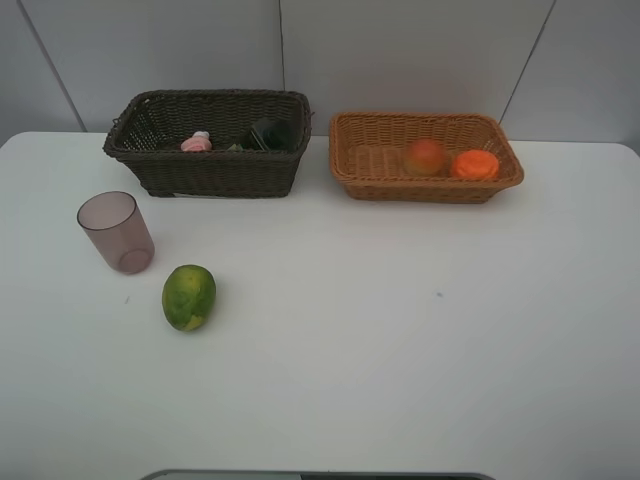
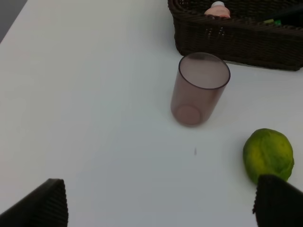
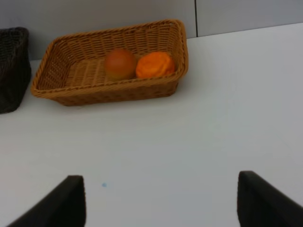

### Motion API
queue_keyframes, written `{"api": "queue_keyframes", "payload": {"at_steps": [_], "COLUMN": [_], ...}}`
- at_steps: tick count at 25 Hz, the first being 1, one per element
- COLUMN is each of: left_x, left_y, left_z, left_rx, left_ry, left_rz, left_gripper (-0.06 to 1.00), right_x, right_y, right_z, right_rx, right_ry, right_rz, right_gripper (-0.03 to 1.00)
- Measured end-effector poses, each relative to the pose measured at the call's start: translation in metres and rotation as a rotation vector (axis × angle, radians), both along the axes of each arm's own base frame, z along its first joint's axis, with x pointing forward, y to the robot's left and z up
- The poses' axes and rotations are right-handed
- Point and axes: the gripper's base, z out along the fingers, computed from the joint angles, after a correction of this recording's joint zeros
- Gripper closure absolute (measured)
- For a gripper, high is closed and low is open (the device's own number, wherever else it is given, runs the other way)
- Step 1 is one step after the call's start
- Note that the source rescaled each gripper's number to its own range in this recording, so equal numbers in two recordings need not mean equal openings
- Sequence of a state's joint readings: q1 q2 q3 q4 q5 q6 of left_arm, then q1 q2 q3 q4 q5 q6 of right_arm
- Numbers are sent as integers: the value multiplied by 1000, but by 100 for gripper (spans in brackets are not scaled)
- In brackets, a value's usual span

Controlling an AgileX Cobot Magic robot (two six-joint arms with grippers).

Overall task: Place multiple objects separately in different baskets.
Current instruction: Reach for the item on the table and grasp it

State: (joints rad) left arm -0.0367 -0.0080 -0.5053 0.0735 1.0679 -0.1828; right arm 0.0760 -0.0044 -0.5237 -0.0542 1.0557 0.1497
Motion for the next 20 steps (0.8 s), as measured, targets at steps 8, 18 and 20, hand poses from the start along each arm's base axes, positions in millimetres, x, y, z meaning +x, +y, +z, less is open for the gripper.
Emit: {"api": "queue_keyframes", "payload": {"at_steps": [8,18,20], "left_x": [0,0,0], "left_y": [0,-4,-2], "left_z": [0,0,0], "left_rx": [0,-46,-35], "left_ry": [0,1,1], "left_rz": [0,-16,-9], "left_gripper": [-6,-6,-6], "right_x": [0,0,0], "right_y": [0,0,0], "right_z": [0,0,0], "right_rx": [-2,-2,-2], "right_ry": [0,0,0], "right_rz": [-1,-1,-1], "right_gripper": [45,45,45]}}
